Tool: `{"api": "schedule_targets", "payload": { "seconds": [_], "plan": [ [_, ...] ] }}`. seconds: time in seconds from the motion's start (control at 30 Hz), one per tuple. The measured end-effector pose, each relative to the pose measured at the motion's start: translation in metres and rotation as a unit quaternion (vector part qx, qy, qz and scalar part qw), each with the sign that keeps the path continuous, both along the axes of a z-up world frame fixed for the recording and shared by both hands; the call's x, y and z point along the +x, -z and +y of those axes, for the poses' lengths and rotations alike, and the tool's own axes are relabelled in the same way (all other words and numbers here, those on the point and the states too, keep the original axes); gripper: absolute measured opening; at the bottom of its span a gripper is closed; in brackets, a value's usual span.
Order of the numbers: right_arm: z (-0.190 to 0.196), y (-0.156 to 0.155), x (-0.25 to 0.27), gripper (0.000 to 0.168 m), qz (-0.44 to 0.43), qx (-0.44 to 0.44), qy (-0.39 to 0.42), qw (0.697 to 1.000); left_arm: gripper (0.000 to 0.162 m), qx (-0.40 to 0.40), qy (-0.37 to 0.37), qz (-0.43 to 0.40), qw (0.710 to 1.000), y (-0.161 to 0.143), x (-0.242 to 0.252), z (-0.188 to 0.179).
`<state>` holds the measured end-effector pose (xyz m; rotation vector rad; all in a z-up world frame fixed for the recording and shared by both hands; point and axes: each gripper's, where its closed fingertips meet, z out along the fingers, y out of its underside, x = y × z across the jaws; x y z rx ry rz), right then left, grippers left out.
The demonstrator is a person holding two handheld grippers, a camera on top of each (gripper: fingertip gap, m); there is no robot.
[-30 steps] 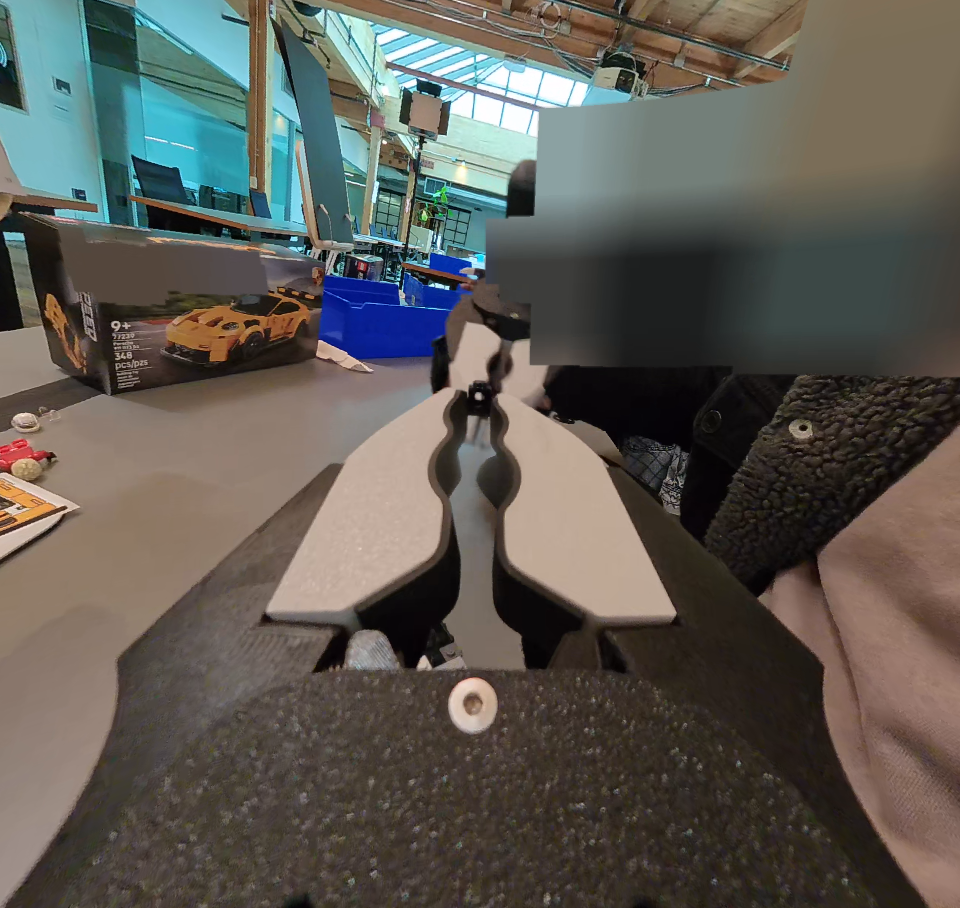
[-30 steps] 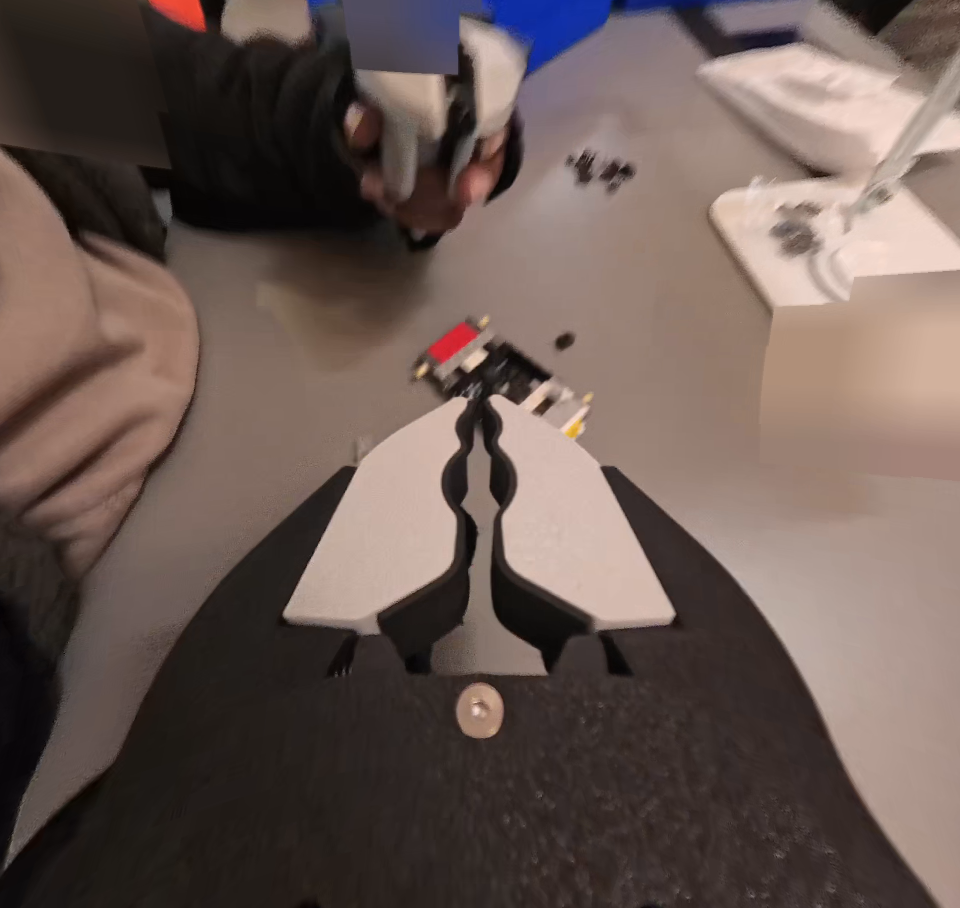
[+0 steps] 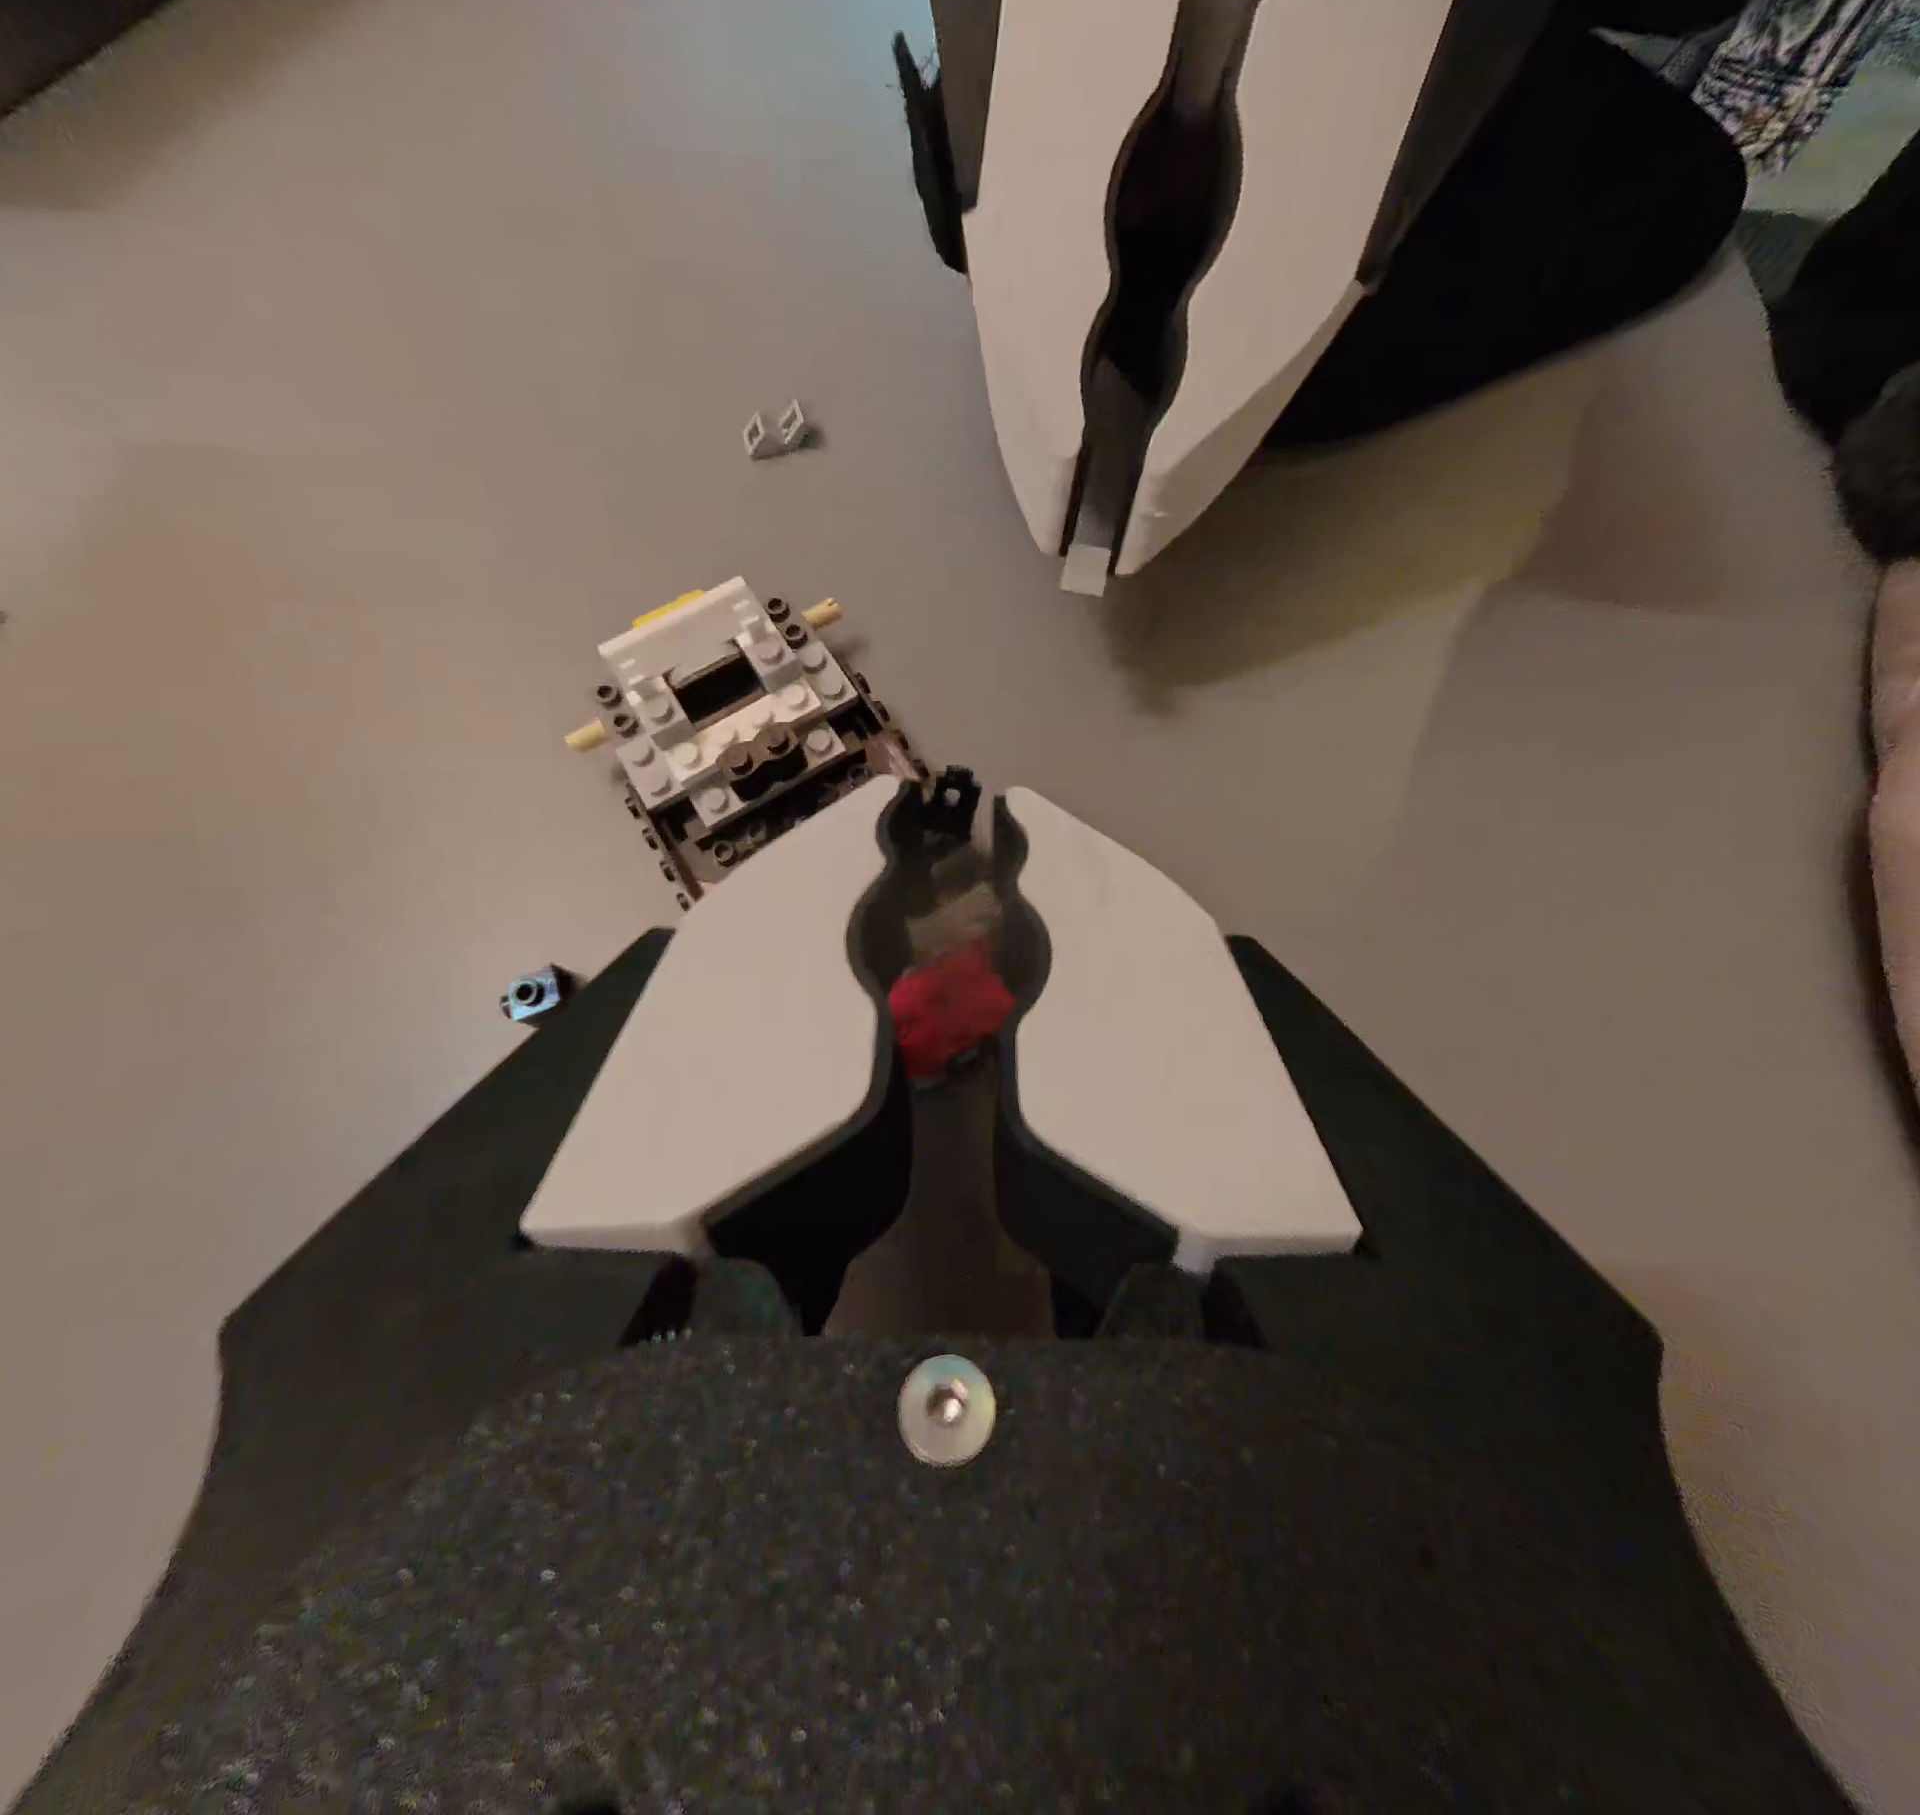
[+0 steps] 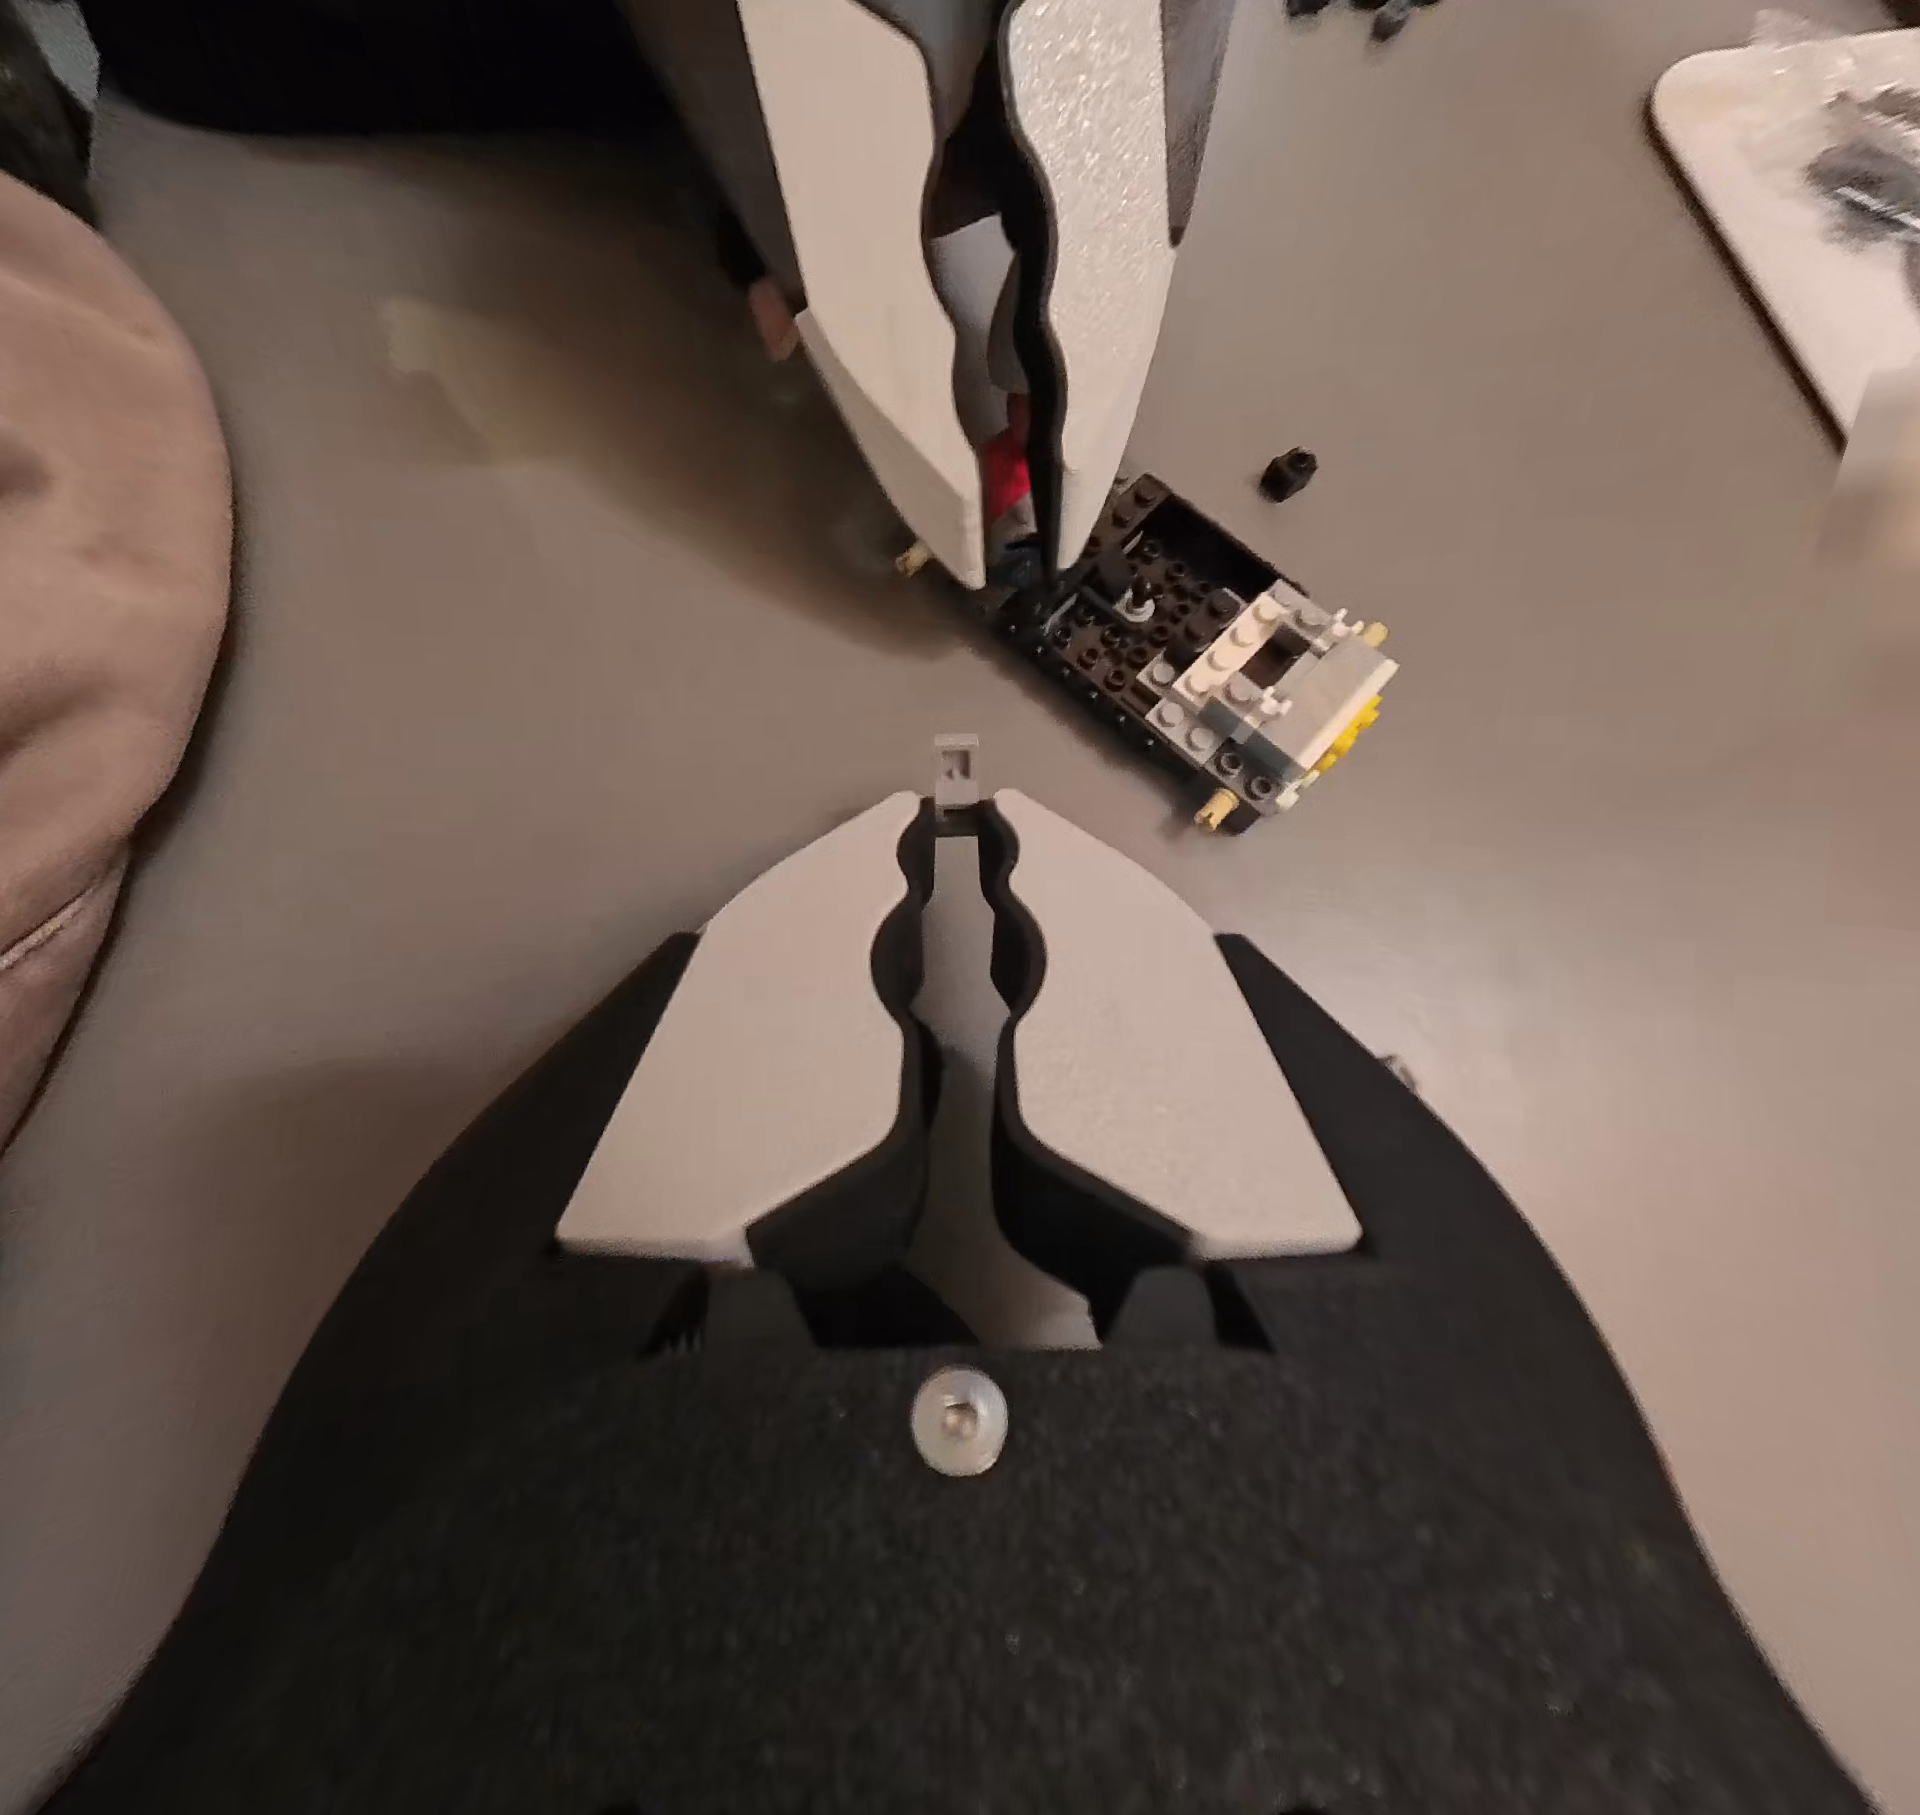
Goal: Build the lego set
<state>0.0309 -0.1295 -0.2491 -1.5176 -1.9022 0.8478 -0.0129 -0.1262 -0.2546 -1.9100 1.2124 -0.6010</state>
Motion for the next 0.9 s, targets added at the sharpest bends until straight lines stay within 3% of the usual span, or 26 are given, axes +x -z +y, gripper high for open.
{"api": "schedule_targets", "payload": {
  "seconds": [0.03, 0.1, 0.27, 0.43, 0.63, 0.9],
  "plan": [
    [0.001, -0.002, -0.002, 0.007, 0.009, -0.001, 0.005, 1.000, 0.021, 0.005, -0.005, 0.001, 1.000, 0.000, -0.001, 0.002],
    [0.002, -0.006, -0.005, 0.007, 0.025, -0.008, 0.011, 1.000, 0.029, 0.007, -0.007, 0.007, 1.000, 0.000, -0.003, 0.003],
    [0.005, -0.024, -0.015, 0.007, 0.078, -0.035, 0.028, 0.996, 0.027, 0.029, 0.007, -0.025, 0.999, -0.017, 0.001, 0.000],
    [0.002, -0.057, -0.029, 0.007, 0.170, -0.055, 0.024, 0.984, 0.018, 0.016, 0.014, -0.160, 0.987, -0.056, 0.010, -0.005],
    [0.011, -0.067, -0.039, 0.007, 0.190, 0.101, 0.035, 0.976, 0.015, -0.041, -0.029, -0.265, 0.963, -0.081, 0.005, 0.004],
    [0.021, -0.070, -0.051, 0.007, 0.162, 0.310, 0.062, 0.935, 0.007, -0.058, -0.073, -0.246, 0.965, -0.072, 0.001, 0.012]
  ]
}}
